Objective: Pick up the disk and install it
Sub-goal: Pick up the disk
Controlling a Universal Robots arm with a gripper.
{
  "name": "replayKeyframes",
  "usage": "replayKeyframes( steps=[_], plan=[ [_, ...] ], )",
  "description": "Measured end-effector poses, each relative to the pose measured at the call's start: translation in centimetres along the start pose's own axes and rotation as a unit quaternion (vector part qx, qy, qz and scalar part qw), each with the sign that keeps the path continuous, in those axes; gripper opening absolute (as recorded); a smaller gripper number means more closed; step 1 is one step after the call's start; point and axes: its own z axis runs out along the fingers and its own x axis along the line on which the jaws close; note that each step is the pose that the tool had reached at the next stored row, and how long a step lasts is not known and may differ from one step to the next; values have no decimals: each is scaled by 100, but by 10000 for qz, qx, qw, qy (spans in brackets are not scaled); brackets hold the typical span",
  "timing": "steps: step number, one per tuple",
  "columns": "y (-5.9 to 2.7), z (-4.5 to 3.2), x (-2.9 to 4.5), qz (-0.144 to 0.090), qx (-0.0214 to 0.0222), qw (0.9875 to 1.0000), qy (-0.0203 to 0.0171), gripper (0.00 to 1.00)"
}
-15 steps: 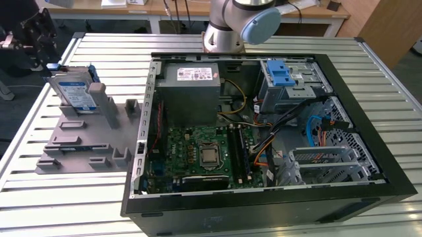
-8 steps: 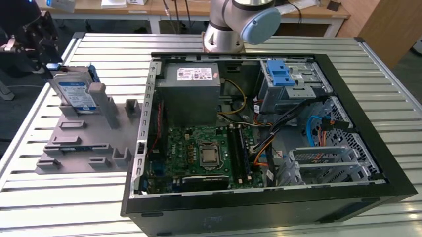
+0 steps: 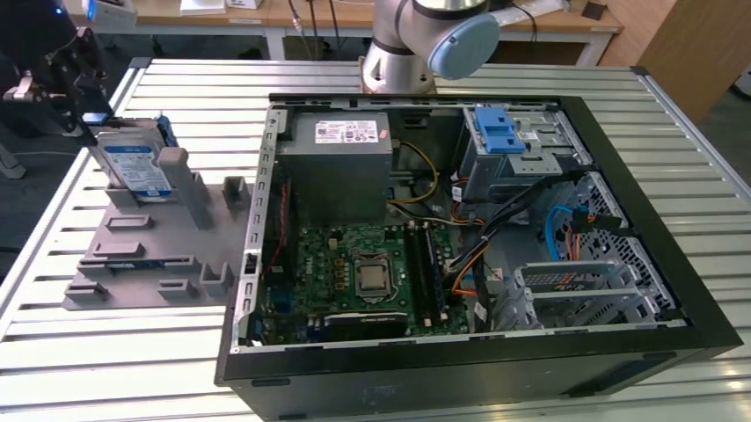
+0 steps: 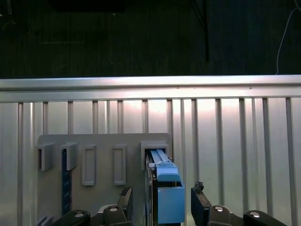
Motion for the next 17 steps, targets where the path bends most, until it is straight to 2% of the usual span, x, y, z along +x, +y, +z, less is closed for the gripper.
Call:
replayKeyframes(
  steps=[11,12,17],
  plan=[
    [4,140,-2,10,-8,10000,0,59],
    [5,152,-1,11,-8,10000,0,52],
    [17,199,1,11,-10,10000,0,52]
  ],
)
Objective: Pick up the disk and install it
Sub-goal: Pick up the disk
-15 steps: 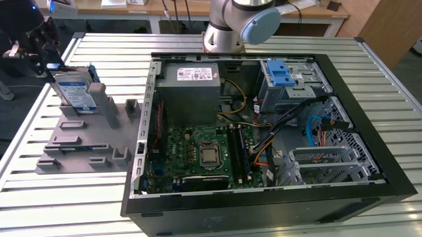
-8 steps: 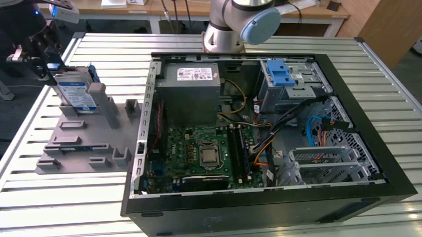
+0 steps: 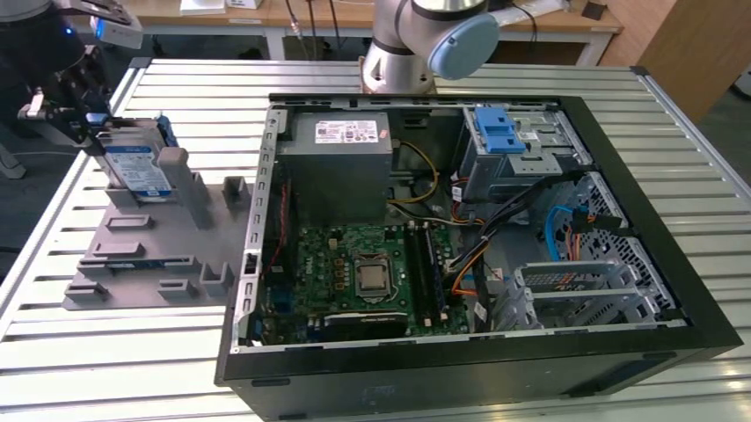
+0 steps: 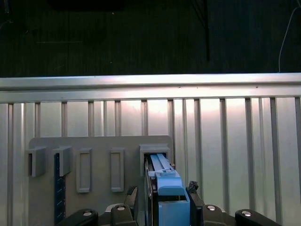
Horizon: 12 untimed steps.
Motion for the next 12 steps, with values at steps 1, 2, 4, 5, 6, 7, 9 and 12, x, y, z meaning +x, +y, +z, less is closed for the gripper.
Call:
replayKeyframes(
  steps=[1,2,4,5,6,7,9,12],
  plan=[
    [1,5,-1,0,1,10000,0,52],
    [1,9,-3,0,0,10000,0,52],
    [2,16,-9,0,0,10000,0,52],
    [2,22,-10,0,1,10000,-1,52],
    [3,28,-10,-1,2,10000,-1,52],
    [4,34,-10,-1,1,10000,-1,52],
    [6,46,-10,0,1,10000,0,52],
    [8,37,-10,-1,7,10000,-1,52]
  ],
)
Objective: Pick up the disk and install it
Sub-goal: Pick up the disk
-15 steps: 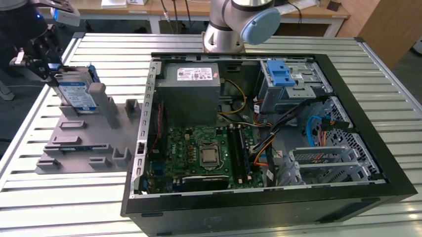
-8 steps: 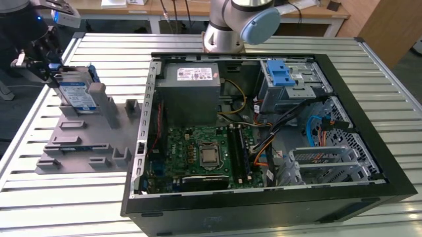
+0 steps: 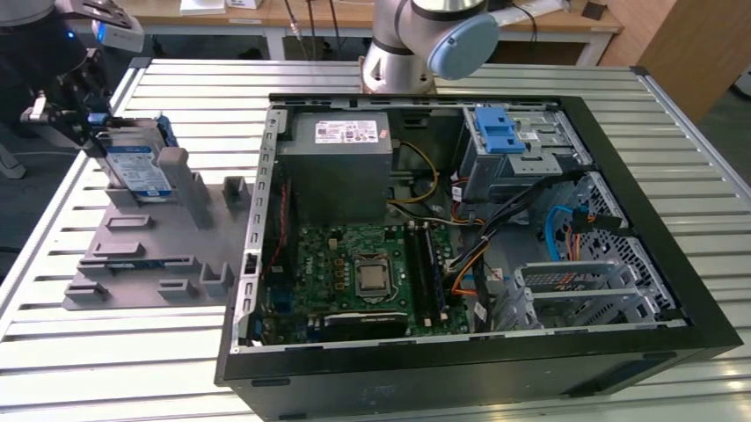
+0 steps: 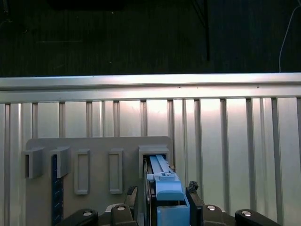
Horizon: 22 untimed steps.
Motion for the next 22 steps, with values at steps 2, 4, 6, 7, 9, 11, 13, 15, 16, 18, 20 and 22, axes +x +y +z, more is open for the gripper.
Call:
replayKeyframes(
  steps=[2,4,6,7,9,11,13,15,16,18,20,22],
  plan=[
    [0,-3,0,0,2,10000,-1,52],
    [0,-3,0,-1,2,10000,-1,52],
    [0,-5,-1,0,1,10000,0,52],
    [0,-5,-1,0,1,10000,0,52],
    [0,-4,-1,0,1,10000,0,51],
    [0,-5,-1,0,1,10000,0,44],
    [0,-5,-1,0,1,10000,0,44],
    [0,-7,-2,0,1,10000,0,44],
    [1,-12,-2,0,0,10000,1,44],
    [0,-16,-2,0,3,10000,0,44],
    [0,-16,-2,0,4,10000,0,44],
    [0,-16,-2,0,4,10000,3,44]
  ],
)
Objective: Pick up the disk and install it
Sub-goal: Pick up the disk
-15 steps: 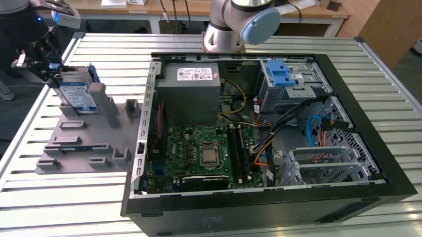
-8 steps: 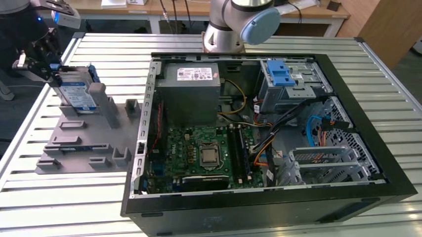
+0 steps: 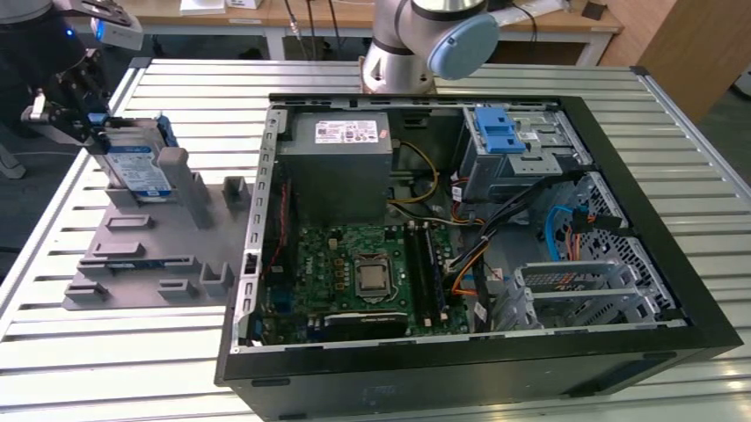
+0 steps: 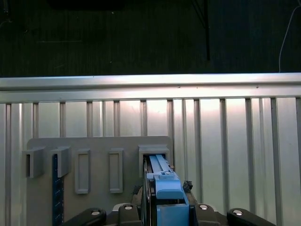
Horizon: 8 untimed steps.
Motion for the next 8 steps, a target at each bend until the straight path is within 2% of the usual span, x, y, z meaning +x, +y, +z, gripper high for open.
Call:
replayKeyframes(
  steps=[4,5,8],
  plan=[
    [0,-1,0,0,-1,10000,5,42],
    [0,-1,0,0,-1,10000,5,37],
    [0,-1,0,0,0,10000,5,37]
  ],
)
